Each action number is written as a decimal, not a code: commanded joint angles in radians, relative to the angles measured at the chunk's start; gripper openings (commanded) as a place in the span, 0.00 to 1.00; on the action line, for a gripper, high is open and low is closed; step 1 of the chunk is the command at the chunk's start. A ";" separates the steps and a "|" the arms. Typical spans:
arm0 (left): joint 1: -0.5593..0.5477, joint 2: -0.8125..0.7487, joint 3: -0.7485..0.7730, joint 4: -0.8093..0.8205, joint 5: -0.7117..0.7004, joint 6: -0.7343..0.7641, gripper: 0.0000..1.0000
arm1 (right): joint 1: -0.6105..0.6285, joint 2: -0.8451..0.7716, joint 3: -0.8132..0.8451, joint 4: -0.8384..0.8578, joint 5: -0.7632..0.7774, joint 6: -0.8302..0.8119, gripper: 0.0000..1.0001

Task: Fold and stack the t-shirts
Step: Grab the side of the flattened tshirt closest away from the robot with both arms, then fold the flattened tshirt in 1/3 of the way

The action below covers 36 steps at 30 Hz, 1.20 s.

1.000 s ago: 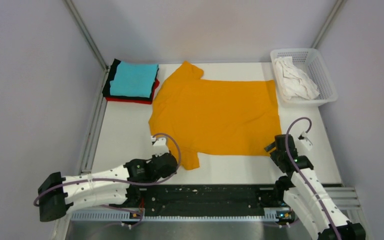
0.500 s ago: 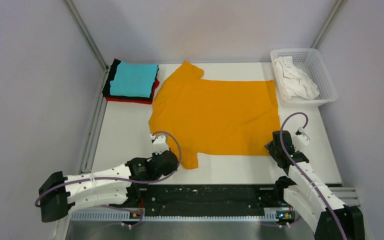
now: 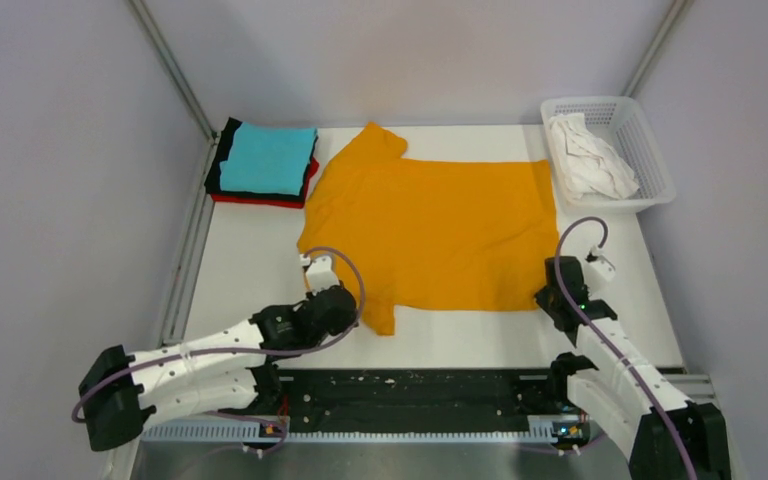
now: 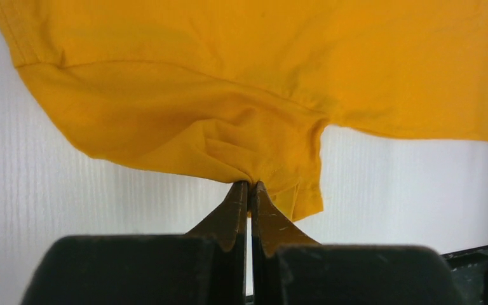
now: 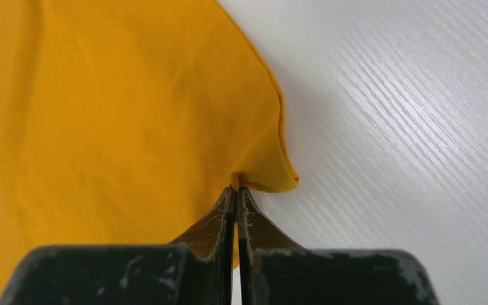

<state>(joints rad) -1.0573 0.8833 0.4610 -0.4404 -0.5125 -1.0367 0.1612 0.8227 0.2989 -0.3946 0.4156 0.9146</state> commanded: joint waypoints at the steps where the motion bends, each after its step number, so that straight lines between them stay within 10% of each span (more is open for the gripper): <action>1: 0.106 0.032 0.076 0.118 0.072 0.087 0.00 | -0.002 0.004 0.110 0.017 -0.035 -0.072 0.00; 36: 0.690 0.724 0.708 0.407 0.382 0.539 0.00 | -0.055 0.677 0.647 0.203 0.055 -0.183 0.00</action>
<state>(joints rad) -0.3851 1.5375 1.1004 -0.1226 -0.1764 -0.5491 0.1249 1.4490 0.8848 -0.2440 0.4412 0.7414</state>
